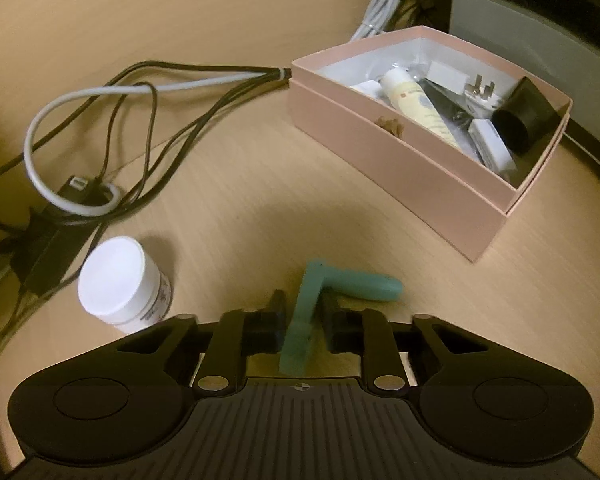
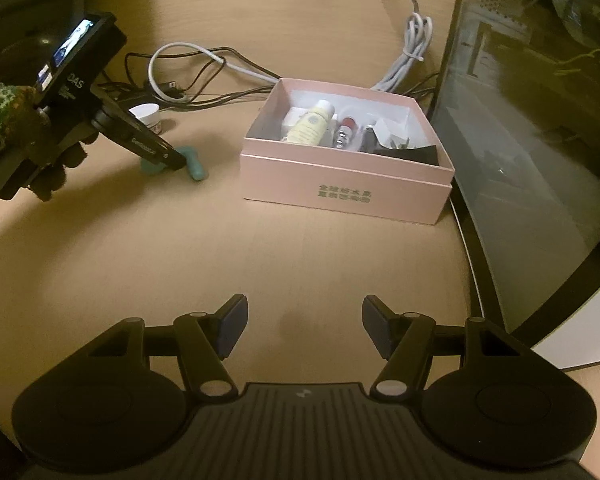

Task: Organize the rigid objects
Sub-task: 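Grasp the teal crank-shaped object with the left gripper and lift it, then grasp the white round jar with the right gripper while the left gripper carries the teal object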

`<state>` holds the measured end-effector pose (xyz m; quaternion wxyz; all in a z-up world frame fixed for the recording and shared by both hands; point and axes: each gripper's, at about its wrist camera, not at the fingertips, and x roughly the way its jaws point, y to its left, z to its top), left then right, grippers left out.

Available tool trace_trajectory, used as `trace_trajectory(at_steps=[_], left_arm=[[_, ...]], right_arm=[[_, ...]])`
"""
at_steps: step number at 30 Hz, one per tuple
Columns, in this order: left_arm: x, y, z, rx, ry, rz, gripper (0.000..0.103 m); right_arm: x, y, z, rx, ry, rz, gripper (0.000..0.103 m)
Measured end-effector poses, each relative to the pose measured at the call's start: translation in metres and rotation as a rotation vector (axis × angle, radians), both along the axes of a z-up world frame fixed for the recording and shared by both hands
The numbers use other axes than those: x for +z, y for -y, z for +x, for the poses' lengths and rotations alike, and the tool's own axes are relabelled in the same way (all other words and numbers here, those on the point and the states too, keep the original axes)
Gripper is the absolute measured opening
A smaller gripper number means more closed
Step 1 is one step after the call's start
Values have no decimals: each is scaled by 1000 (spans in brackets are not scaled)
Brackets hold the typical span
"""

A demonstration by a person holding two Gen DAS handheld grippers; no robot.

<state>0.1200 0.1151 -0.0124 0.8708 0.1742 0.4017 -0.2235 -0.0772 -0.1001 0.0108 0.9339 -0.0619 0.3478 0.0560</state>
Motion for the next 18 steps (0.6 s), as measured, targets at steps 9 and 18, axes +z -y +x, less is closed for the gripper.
trace_trajectory(at_steps=[9, 18], left_arm=[[3, -39, -42, 148, -3, -136, 14], [4, -108, -117, 412, -11, -269, 14]], right_arm=[[11, -10, 19, 32, 41, 0, 64], [31, -76, 81, 210, 134, -10, 64]])
